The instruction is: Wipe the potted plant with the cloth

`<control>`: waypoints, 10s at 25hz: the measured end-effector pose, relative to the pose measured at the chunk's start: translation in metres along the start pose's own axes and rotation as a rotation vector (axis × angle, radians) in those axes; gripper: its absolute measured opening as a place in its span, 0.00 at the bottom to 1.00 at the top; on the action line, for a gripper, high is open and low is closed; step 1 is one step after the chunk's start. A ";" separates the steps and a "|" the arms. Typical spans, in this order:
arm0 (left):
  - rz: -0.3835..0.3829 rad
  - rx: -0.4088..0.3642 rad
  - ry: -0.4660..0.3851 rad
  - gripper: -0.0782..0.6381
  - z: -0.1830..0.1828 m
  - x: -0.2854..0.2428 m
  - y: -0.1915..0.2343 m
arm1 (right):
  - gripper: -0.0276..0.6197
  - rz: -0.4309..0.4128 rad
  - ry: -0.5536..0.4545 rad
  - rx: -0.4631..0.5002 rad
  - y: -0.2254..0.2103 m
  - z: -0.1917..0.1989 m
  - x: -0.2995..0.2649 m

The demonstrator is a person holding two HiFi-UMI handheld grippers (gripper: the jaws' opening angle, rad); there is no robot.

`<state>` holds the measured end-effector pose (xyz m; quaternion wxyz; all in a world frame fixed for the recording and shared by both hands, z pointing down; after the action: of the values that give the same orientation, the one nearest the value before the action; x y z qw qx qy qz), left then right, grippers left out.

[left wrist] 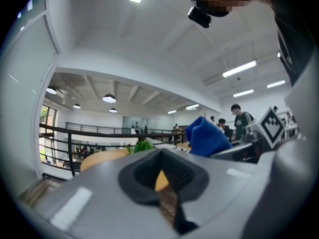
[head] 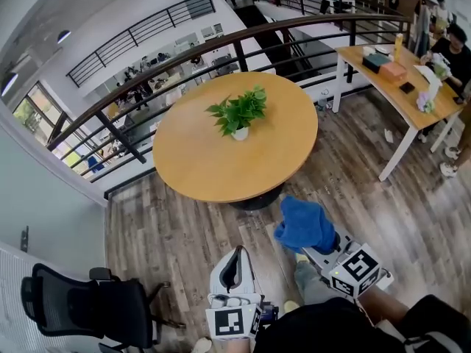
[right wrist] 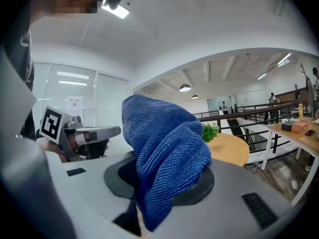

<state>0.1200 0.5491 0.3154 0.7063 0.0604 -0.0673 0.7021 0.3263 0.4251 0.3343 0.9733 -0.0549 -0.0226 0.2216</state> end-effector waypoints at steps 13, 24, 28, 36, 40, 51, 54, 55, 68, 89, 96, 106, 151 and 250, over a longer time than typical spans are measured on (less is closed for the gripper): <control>-0.028 -0.017 0.044 0.11 0.028 -0.164 0.059 | 0.25 -0.059 0.041 0.003 -0.122 -0.003 -0.134; -0.052 -0.026 0.081 0.11 0.048 -0.281 0.083 | 0.25 -0.093 0.067 -0.015 -0.216 -0.010 -0.207; -0.060 -0.037 0.083 0.11 0.052 -0.308 0.086 | 0.25 -0.103 0.067 -0.019 -0.239 -0.010 -0.223; -0.100 -0.066 0.082 0.11 0.058 -0.335 0.098 | 0.25 -0.112 0.053 -0.001 -0.273 -0.009 -0.246; -0.125 -0.075 0.085 0.11 0.057 -0.336 0.109 | 0.25 -0.114 0.059 -0.007 -0.277 -0.010 -0.255; -0.122 -0.097 0.046 0.11 0.044 -0.373 0.176 | 0.25 -0.107 0.061 0.029 -0.276 -0.026 -0.319; -0.109 -0.093 0.041 0.11 0.044 -0.385 0.194 | 0.25 -0.097 0.060 0.037 -0.276 -0.029 -0.335; -0.104 -0.091 0.040 0.11 0.044 -0.389 0.200 | 0.25 -0.091 0.061 0.038 -0.276 -0.030 -0.339; -0.033 -0.051 0.033 0.11 0.063 -0.419 0.253 | 0.25 0.005 0.091 0.061 -0.274 -0.022 -0.380; 0.109 0.033 0.068 0.11 0.115 -0.453 0.303 | 0.25 0.168 0.168 0.129 -0.273 -0.008 -0.398; 0.142 0.008 0.055 0.11 0.126 -0.476 0.297 | 0.25 0.141 0.196 0.132 -0.285 -0.001 -0.399; 0.160 -0.015 0.107 0.11 0.135 -0.483 0.287 | 0.25 -0.023 0.307 0.177 -0.273 0.028 -0.417; 0.478 -0.047 0.317 0.11 0.198 -0.533 0.246 | 0.25 0.086 0.607 0.237 -0.306 0.085 -0.366; 0.857 0.110 0.300 0.57 0.371 -0.527 0.276 | 0.25 0.251 0.566 0.072 -0.351 0.083 -0.349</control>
<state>-0.1620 -0.0338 0.5826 0.3500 -0.0379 0.0540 0.9344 0.1570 -0.0325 0.4505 0.9074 -0.0823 0.2640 0.3166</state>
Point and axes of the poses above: the fingertips, and each gripper's own axes: x backward along the fingers, y to its left, z out of its underside, the point moved 10 cm from there along x, backward along the fingers, and after that the axes turned 13 degrees about -y, right-handed, at the moved point
